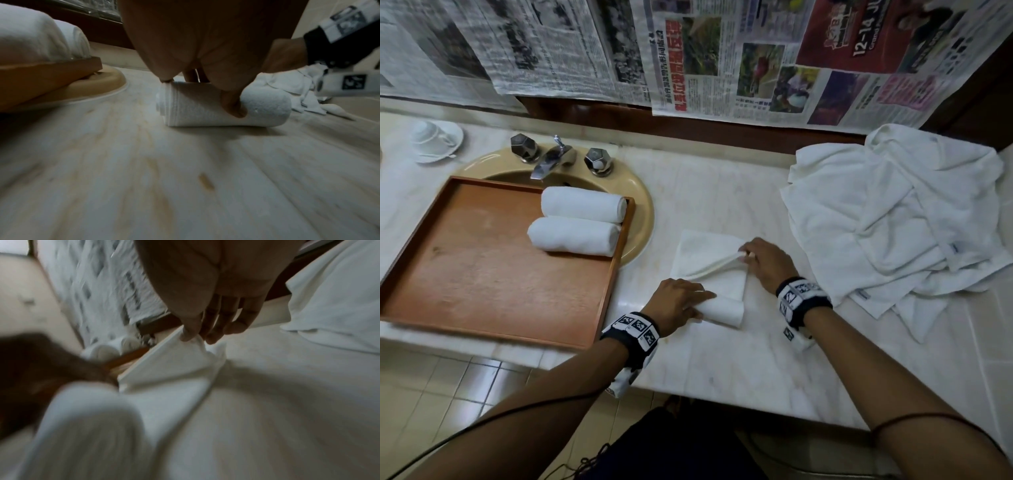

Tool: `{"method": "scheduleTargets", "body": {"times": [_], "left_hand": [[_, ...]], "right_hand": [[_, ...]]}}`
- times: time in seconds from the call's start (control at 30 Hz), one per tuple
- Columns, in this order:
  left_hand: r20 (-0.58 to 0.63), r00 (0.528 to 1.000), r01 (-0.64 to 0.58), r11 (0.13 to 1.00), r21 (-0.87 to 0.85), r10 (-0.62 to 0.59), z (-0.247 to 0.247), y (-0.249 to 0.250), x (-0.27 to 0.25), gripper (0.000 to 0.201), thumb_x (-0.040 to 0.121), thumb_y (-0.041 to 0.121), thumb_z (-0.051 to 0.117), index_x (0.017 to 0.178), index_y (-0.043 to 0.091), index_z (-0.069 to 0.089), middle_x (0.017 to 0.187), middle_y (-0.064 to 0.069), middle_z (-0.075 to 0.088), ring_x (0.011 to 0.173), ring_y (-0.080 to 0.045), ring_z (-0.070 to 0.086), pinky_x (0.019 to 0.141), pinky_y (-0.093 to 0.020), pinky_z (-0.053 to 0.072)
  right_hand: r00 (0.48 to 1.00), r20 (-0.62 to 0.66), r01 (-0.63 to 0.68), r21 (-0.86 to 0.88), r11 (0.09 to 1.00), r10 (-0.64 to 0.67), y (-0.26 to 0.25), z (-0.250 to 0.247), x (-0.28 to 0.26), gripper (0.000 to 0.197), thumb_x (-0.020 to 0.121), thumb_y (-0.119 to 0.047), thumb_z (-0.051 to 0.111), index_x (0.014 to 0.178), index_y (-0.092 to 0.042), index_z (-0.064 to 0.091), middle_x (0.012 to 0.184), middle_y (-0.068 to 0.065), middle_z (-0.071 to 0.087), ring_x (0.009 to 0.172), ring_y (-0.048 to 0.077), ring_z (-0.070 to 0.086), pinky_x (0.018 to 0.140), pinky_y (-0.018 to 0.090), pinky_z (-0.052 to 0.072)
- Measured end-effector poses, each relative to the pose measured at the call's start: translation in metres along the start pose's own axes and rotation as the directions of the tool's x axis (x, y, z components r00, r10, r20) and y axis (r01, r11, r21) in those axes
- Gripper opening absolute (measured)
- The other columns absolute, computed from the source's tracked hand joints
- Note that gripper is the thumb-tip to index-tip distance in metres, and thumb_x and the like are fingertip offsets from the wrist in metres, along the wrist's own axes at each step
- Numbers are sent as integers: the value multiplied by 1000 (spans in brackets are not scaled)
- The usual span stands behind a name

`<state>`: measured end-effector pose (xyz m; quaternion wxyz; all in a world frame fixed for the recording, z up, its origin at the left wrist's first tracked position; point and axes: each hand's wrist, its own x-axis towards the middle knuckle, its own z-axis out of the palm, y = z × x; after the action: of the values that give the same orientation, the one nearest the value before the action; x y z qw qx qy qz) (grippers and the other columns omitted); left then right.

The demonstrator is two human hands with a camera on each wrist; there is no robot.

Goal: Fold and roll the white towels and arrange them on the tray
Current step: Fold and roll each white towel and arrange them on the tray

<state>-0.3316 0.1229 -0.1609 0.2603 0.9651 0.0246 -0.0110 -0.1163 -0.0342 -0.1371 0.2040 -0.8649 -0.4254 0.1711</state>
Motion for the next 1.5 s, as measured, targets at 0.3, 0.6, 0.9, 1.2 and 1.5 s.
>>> {"method": "scheduleTargets", "body": {"times": [0.3, 0.6, 0.9, 1.2, 1.5], "left_hand": [[-42, 999, 20, 999, -25, -21, 7, 3, -6, 45, 78, 33, 75, 123, 33, 65, 111, 11, 68, 95, -19, 62, 76, -35, 44], [-37, 997, 73, 997, -30, -74, 6, 8, -8, 45, 78, 31, 75, 122, 33, 66, 112, 12, 68, 99, -19, 61, 78, -33, 43], [300, 918, 287, 957, -47, -261, -12, 2, 26, 45, 90, 41, 59, 135, 42, 51, 130, 9, 58, 118, -18, 53, 95, -35, 39], [385, 862, 422, 887, -184, -330, -19, -6, 49, 42, 79, 40, 70, 120, 36, 65, 116, 4, 58, 113, -18, 56, 96, -40, 47], [-196, 976, 120, 987, 111, -96, 5, -1, 5, 42, 84, 60, 62, 116, 33, 62, 121, 13, 58, 111, -15, 51, 91, -38, 41]], "right_hand": [[973, -161, -133, 194, 972, 165, -14, -40, 107, 13, 89, -26, 67, 93, -14, 70, 91, 6, 72, 85, 24, 64, 78, 31, 50], [915, -228, -251, 327, 911, 334, 2, -34, 135, 22, 90, -17, 67, 110, -7, 66, 108, 13, 66, 92, 25, 64, 79, 25, 47], [988, 98, -144, 306, 941, 120, -32, -25, 26, 15, 81, -40, 76, 83, -28, 68, 86, -16, 69, 74, 1, 62, 77, 29, 53], [981, 176, 66, 72, 995, -78, -21, 16, -59, 54, 63, -49, 83, 110, -36, 60, 110, -19, 54, 99, 4, 47, 82, 27, 45], [999, 29, 34, 189, 981, -41, -11, 34, -55, 35, 83, -32, 73, 116, -23, 71, 110, -13, 64, 102, 8, 51, 91, 24, 43]]}}
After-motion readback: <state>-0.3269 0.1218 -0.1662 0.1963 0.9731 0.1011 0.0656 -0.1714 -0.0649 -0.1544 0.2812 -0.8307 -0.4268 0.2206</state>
